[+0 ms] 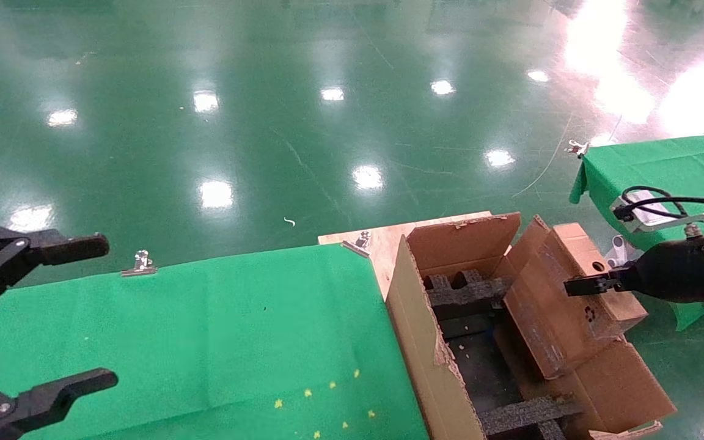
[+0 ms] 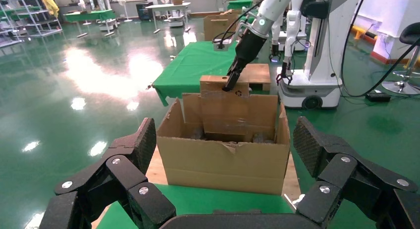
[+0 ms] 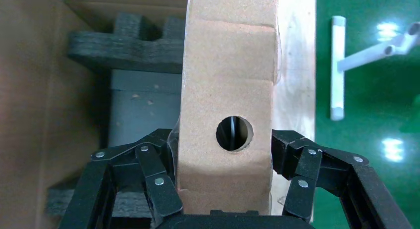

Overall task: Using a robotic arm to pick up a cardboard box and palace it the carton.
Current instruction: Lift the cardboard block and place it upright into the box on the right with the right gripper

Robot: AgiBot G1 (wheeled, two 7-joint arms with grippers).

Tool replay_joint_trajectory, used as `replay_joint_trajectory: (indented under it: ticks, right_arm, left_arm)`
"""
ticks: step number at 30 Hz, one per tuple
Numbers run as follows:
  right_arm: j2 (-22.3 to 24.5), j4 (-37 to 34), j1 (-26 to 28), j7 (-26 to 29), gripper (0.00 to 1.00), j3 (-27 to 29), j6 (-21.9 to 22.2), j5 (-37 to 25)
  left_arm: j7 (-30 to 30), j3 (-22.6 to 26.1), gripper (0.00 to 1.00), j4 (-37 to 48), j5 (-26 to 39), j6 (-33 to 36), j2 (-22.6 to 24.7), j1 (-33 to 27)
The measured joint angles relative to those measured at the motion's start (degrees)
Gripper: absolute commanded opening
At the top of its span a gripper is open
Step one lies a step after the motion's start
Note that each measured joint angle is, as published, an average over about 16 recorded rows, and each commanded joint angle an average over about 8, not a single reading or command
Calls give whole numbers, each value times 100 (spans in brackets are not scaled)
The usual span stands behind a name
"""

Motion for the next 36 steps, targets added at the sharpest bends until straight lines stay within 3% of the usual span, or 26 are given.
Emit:
replay_joint_trajectory:
  ticks: [14, 29, 36]
  right_arm:
    - [-104, 712, -115, 1588, 0, -232, 235, -1159]
    - [-242, 851, -101, 2072, 0, -320, -70, -1538]
    - [-367, 776, -221, 2205, 0, -386, -5, -1639]
  left_arm:
    - [1, 1, 100, 0, -1, 0, -1, 0]
    - [1, 3, 100, 0, -2, -1, -1, -1]
    - [2, 3, 100, 0, -2, -1, -1, -1]
